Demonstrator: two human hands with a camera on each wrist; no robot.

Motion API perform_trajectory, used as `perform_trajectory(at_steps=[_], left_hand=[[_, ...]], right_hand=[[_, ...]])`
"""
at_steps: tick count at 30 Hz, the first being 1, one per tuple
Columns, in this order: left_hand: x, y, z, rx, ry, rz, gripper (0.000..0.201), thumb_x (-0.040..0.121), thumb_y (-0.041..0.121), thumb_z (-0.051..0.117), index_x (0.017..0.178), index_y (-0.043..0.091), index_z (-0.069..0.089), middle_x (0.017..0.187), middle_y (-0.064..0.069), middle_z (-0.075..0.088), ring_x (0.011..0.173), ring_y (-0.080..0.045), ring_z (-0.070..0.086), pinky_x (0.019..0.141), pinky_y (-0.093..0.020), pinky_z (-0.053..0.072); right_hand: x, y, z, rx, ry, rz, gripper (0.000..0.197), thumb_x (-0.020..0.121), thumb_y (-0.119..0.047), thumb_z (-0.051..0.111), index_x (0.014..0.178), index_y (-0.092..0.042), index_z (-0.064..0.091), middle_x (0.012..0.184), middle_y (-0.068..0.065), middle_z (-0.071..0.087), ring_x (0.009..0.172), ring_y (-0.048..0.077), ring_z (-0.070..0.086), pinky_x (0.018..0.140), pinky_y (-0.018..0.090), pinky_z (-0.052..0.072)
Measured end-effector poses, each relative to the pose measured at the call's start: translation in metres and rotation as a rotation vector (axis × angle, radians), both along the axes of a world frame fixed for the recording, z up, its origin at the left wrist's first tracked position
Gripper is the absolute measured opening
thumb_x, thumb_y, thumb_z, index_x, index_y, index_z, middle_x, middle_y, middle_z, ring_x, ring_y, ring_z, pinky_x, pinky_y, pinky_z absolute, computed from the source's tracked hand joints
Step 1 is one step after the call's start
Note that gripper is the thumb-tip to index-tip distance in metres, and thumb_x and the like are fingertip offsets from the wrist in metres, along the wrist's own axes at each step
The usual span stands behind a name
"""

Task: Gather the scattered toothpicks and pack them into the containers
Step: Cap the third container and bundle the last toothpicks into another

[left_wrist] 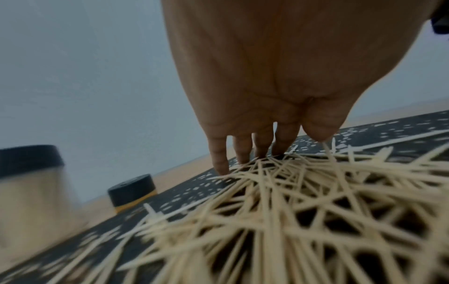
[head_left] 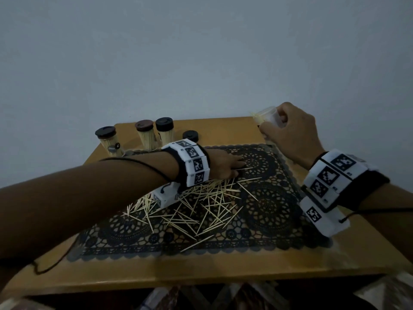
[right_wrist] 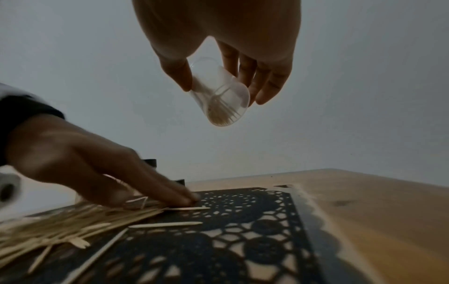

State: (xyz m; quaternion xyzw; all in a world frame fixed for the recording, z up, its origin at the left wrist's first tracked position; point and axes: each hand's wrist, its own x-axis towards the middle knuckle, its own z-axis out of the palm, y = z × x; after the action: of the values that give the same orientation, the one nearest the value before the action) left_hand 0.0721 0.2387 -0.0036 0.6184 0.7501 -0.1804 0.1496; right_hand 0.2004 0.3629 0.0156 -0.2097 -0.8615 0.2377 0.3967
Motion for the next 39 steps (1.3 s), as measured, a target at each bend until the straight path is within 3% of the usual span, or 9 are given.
perform_trajectory(at_steps=[4,8,13,17,24,30,33,35,39], left_hand=[[-0.006,-0.038,0.011,0.053,-0.002,-0.063,0.043,0.104,0.022,0.031,0.145,0.011,0.039,0.156,-0.003,0.028,0.137,-0.025,0.036,0.111,-0.033,0.029],[-0.012,-0.049,0.013,0.16,0.017,-0.084,0.036,0.101,0.03,0.037,0.122,0.012,0.06,0.126,-0.008,0.06,0.113,-0.028,0.055,0.096,-0.045,0.045],[0.03,-0.016,0.007,0.206,0.005,-0.164,0.054,0.101,0.039,0.038,0.151,0.022,0.025,0.157,-0.007,0.023,0.143,-0.026,0.022,0.115,-0.047,0.023],[0.045,-0.002,-0.005,0.044,0.005,-0.15,0.062,0.1,0.049,0.033,0.153,0.033,0.006,0.162,0.0,0.0,0.148,-0.025,0.003,0.118,-0.051,0.013],[0.025,-0.036,0.004,0.095,0.117,-0.274,0.046,0.101,0.032,0.042,0.144,0.017,0.042,0.151,-0.003,0.038,0.125,-0.026,0.048,0.104,-0.04,0.04],[0.009,-0.054,0.001,0.215,0.192,-0.303,0.054,0.088,0.041,0.028,0.096,0.011,0.071,0.099,-0.009,0.069,0.088,-0.029,0.063,0.079,-0.041,0.053],[0.023,-0.05,-0.003,0.316,0.1,-0.339,0.041,0.095,0.032,0.043,0.128,0.013,0.057,0.128,-0.011,0.057,0.117,-0.028,0.052,0.098,-0.044,0.045],[0.041,-0.05,-0.01,0.236,0.035,-0.357,0.059,0.098,0.037,0.043,0.15,0.016,0.027,0.155,-0.011,0.028,0.141,-0.025,0.027,0.114,-0.042,0.029],[0.049,-0.057,-0.025,0.074,0.118,-0.372,0.069,0.101,0.047,0.025,0.153,0.009,0.001,0.16,-0.011,-0.005,0.148,-0.022,0.001,0.116,-0.043,0.024]], right_hand=[[0.007,0.005,-0.001,0.005,-0.048,0.016,0.028,0.079,-0.03,0.071,0.084,-0.012,0.05,0.071,-0.009,0.046,0.063,0.012,0.041,0.052,0.02,0.031],[0.011,0.005,-0.002,0.012,-0.047,0.019,0.028,0.079,-0.03,0.071,0.084,-0.011,0.051,0.072,-0.006,0.048,0.066,0.016,0.043,0.053,0.021,0.032],[0.012,0.006,0.0,-0.003,-0.013,0.009,0.028,0.079,-0.029,0.071,0.082,-0.012,0.049,0.07,-0.009,0.046,0.067,0.015,0.043,0.054,0.022,0.033],[0.005,-0.001,-0.009,-0.047,0.01,0.03,0.028,0.077,-0.03,0.072,0.081,-0.015,0.05,0.07,-0.011,0.047,0.067,0.014,0.044,0.058,0.029,0.036],[-0.006,-0.019,-0.015,0.008,-0.023,0.139,0.027,0.079,-0.034,0.073,0.09,-0.016,0.057,0.078,-0.008,0.057,0.064,0.002,0.049,0.055,0.014,0.039],[-0.01,-0.025,-0.01,0.028,-0.002,0.156,0.027,0.079,-0.035,0.073,0.087,-0.015,0.056,0.073,-0.012,0.057,0.063,0.006,0.052,0.053,0.017,0.039],[-0.011,-0.024,-0.007,0.041,0.002,0.156,0.031,0.079,-0.036,0.073,0.091,-0.01,0.06,0.082,0.0,0.066,0.071,0.018,0.061,0.059,0.03,0.049],[-0.01,-0.023,-0.006,0.038,0.005,0.15,0.031,0.08,-0.035,0.073,0.092,-0.01,0.061,0.084,0.0,0.067,0.072,0.018,0.062,0.061,0.031,0.05],[-0.009,-0.023,-0.006,0.035,-0.001,0.15,0.031,0.08,-0.036,0.072,0.094,-0.01,0.061,0.084,-0.002,0.065,0.073,0.016,0.06,0.062,0.027,0.048]])
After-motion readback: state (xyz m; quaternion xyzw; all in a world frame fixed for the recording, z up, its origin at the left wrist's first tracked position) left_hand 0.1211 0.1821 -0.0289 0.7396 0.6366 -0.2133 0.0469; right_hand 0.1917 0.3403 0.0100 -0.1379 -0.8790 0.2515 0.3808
